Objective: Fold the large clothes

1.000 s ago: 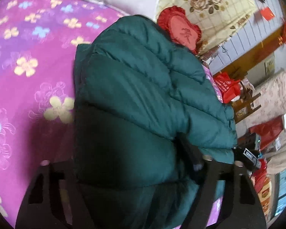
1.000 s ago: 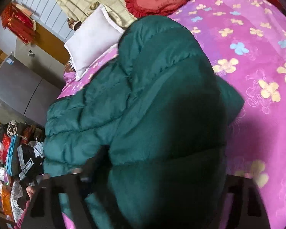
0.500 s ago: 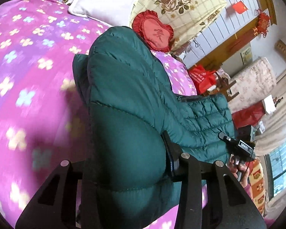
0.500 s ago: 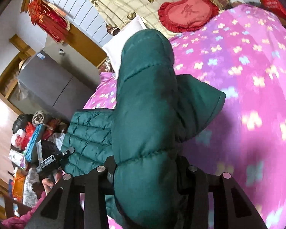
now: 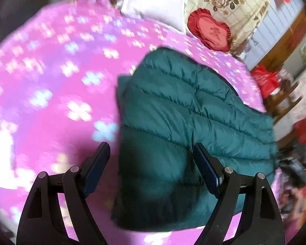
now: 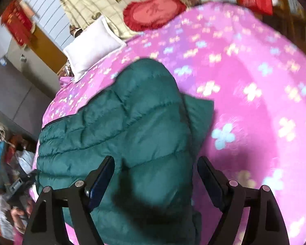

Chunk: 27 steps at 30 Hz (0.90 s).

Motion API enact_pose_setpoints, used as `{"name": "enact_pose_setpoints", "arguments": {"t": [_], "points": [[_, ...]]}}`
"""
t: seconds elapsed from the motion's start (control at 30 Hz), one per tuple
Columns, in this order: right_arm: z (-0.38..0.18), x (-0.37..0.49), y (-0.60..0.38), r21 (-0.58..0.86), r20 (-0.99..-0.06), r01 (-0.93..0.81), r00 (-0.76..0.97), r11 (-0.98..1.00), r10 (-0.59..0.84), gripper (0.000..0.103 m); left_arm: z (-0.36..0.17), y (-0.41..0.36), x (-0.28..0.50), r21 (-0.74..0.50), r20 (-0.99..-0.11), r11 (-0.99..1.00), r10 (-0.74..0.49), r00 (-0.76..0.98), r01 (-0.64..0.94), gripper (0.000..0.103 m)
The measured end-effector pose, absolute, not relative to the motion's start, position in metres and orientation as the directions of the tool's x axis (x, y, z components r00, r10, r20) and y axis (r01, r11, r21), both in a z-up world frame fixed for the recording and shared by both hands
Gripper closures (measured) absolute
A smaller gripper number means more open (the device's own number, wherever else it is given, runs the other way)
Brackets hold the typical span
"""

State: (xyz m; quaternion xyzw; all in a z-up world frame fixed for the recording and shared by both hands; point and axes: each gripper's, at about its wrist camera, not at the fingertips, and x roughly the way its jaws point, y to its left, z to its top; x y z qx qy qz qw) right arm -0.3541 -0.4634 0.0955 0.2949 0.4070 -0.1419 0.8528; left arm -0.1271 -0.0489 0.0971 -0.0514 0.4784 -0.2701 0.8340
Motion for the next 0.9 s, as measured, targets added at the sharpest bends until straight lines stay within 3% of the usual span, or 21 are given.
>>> {"name": "enact_pose_setpoints", "arguments": {"t": [0.13,0.33,0.67,0.9], "points": [[0.127,-0.363,-0.429,0.352,-0.752,0.458,0.658,0.817,-0.045,0.021,0.114,-0.052,-0.157,-0.236,-0.749,0.872,-0.444,0.491,0.429,0.019],[0.142,-0.357,-0.365,0.315,-0.708,0.408,0.702,0.857,-0.074,0.021,0.118,-0.069,-0.187,-0.212,-0.719,0.881,-0.434,0.543,0.424,0.019],[0.128,-0.345,-0.284,0.224,-0.686,0.401,0.712,0.888,-0.148,0.02,0.122,-0.104,-0.231,-0.102,-0.687,0.878,-0.402,0.605,0.468,0.019],[0.119,-0.348,-0.276,0.187,-0.687,0.414,0.703,0.891,-0.183,0.013,0.114,-0.115,-0.243,-0.087,-0.683,0.875,-0.4,0.611,0.475,0.019]]}}
